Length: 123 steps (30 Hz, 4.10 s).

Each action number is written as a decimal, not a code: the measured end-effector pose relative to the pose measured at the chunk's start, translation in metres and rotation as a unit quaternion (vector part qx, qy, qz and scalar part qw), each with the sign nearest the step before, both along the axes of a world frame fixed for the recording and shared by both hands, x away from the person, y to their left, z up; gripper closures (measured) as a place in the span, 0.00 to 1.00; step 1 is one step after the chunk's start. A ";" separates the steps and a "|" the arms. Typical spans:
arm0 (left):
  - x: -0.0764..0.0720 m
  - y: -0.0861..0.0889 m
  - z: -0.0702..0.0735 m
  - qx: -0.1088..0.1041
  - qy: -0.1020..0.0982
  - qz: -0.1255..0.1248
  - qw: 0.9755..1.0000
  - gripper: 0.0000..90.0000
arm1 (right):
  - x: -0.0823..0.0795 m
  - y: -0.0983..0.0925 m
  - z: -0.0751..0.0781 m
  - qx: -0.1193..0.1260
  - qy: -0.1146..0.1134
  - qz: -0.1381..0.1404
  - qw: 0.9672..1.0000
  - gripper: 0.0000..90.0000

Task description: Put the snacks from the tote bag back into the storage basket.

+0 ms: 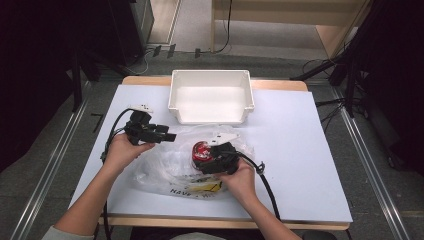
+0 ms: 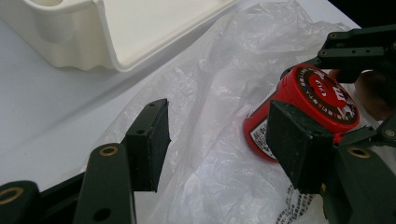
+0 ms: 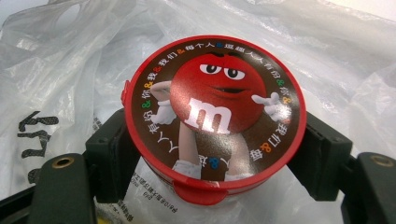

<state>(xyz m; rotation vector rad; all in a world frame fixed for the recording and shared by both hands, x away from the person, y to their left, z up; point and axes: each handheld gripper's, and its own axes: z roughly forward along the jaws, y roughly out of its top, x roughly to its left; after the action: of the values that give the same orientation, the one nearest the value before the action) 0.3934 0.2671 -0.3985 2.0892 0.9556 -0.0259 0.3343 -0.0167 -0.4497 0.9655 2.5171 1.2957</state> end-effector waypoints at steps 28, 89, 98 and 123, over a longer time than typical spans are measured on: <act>0.001 0.001 -0.001 0.000 0.002 -0.002 1.000 0.45 | 0.001 -0.010 0.016 0.002 -0.009 0.022 1.000 0.29; 0.007 0.012 0.013 -0.013 0.018 0.001 1.000 0.45 | 0.028 -0.009 0.064 -0.001 -0.009 0.066 0.998 0.29; 0.010 0.012 0.014 -0.014 0.017 0.005 1.000 0.45 | 0.033 -0.009 0.070 -0.005 -0.009 0.068 0.998 0.29; 0.013 0.013 0.013 -0.019 0.014 0.007 1.000 0.44 | 0.062 -0.015 0.089 0.006 -0.015 0.040 0.999 0.29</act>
<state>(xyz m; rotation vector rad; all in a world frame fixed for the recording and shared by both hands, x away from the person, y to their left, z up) 0.4065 0.2799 -0.3850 2.0518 0.9800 -0.0650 0.3968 -0.0313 -0.3602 0.8498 2.5523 1.3396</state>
